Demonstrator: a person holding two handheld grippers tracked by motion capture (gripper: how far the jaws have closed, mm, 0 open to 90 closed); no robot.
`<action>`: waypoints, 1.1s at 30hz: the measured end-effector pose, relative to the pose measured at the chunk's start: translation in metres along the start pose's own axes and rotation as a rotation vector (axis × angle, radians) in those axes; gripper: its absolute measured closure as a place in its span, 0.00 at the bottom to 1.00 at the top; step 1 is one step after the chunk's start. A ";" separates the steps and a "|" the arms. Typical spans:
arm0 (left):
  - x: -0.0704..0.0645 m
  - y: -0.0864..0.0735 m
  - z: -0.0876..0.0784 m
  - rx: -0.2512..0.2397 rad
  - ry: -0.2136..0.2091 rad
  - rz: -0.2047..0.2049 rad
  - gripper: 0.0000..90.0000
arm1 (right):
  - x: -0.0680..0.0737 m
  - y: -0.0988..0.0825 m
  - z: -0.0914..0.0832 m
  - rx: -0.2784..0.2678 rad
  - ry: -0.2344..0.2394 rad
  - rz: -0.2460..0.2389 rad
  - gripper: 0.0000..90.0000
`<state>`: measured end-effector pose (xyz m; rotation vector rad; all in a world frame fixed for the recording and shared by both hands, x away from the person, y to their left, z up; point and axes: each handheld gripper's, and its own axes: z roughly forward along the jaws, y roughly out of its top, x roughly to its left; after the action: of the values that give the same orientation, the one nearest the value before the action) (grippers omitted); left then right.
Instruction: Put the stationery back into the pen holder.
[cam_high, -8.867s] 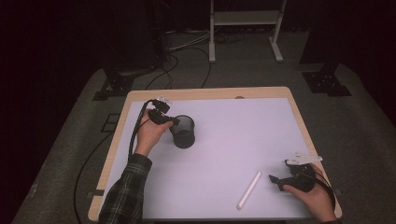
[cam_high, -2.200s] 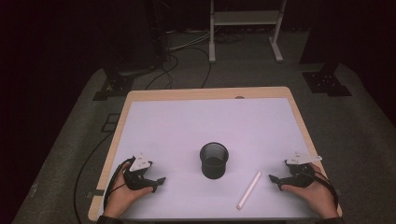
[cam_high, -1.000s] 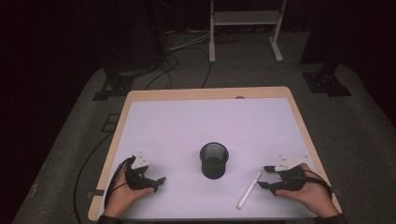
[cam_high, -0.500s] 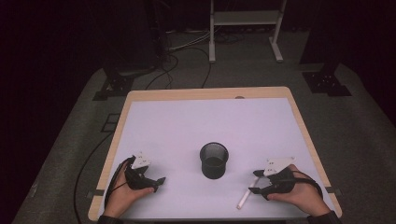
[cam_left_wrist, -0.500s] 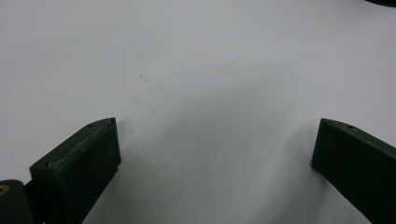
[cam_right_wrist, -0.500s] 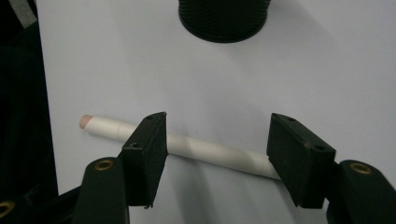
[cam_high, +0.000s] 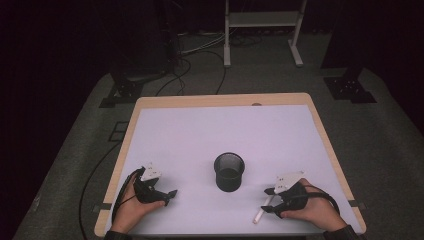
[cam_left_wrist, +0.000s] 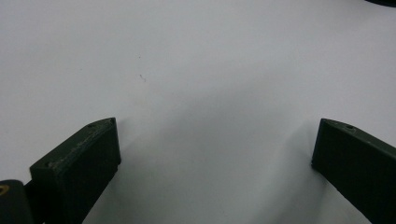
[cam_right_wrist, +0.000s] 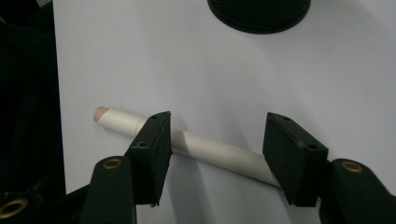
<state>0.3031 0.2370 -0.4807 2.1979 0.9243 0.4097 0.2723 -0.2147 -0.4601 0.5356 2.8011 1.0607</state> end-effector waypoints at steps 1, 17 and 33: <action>0.000 0.000 0.000 0.000 0.000 0.000 0.00 | 0.000 0.000 0.000 -0.002 0.000 -0.002 0.47; 0.000 0.000 0.000 0.000 -0.001 -0.001 0.01 | 0.001 0.000 -0.002 0.027 0.004 -0.077 0.54; 0.000 0.000 0.000 0.000 -0.001 -0.002 0.00 | 0.003 0.000 -0.005 0.076 0.001 -0.085 0.67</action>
<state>0.3032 0.2371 -0.4807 2.1971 0.9254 0.4072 0.2685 -0.2167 -0.4564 0.4189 2.8469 0.9416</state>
